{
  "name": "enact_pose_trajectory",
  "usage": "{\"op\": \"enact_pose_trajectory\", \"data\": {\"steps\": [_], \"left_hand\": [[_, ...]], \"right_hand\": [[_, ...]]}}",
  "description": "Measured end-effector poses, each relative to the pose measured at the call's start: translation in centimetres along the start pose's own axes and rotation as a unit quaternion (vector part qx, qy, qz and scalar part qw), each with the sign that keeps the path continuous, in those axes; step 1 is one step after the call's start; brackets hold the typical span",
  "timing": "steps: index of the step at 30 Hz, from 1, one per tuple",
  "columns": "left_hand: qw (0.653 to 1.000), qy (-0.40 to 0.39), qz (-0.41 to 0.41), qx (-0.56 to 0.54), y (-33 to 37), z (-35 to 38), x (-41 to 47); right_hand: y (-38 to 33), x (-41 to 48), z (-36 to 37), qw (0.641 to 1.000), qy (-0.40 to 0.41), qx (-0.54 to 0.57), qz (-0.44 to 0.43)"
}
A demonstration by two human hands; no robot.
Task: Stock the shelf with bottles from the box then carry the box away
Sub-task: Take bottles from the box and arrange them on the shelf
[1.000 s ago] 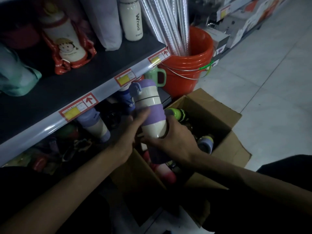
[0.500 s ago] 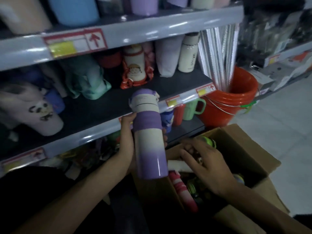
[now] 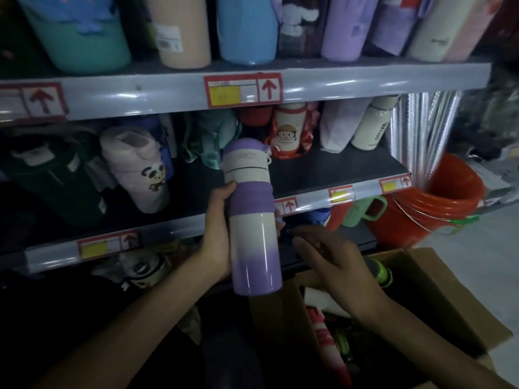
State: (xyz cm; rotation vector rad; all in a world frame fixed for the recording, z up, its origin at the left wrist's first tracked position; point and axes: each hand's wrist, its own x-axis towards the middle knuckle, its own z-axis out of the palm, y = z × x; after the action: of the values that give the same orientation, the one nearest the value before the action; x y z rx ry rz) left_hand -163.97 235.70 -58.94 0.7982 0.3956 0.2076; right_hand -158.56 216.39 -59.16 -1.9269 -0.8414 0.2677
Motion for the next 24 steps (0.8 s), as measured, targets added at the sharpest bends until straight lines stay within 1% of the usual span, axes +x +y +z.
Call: {"op": "enact_pose_trajectory", "data": {"steps": [3,5,6,9,12,16,18,21,24], "left_hand": [[0.997,0.045,0.046,0.049,0.9,-1.1,0.2],[0.986,0.078,0.102,0.109,1.3,-1.6,0.4],[0.979,0.091,0.127,0.132,1.5,-1.7,0.4],[0.952,0.124,0.196,0.199,2.3,-2.0,0.6],[0.933,0.126,0.227,0.248,2.9,-2.5,0.8],[0.919,0.116,0.269,0.265,4.0,-2.9,1.0],[0.915,0.115,0.279,0.269,4.5,-3.1,1.1],[0.914,0.118,0.290,0.259,5.6,-3.7,1.5],[0.913,0.107,0.281,0.274,6.5,-4.2,1.7]], "right_hand": [[-1.3,1.5,0.8,0.998,-0.027,0.048,0.013],[-1.8,2.5,1.8,0.995,-0.037,0.084,0.036],[-2.0,3.0,2.4,0.995,-0.042,0.084,0.045],[-1.7,4.7,4.8,0.998,-0.045,0.021,0.046],[-1.7,5.9,7.0,0.998,-0.045,0.016,0.033],[-2.0,7.6,9.4,0.997,-0.027,0.055,0.041],[-2.0,8.5,10.4,0.997,-0.020,0.066,0.037],[-2.5,9.8,11.2,0.997,-0.005,0.076,0.005],[-2.8,11.2,11.5,0.997,-0.013,0.069,-0.014]]}}
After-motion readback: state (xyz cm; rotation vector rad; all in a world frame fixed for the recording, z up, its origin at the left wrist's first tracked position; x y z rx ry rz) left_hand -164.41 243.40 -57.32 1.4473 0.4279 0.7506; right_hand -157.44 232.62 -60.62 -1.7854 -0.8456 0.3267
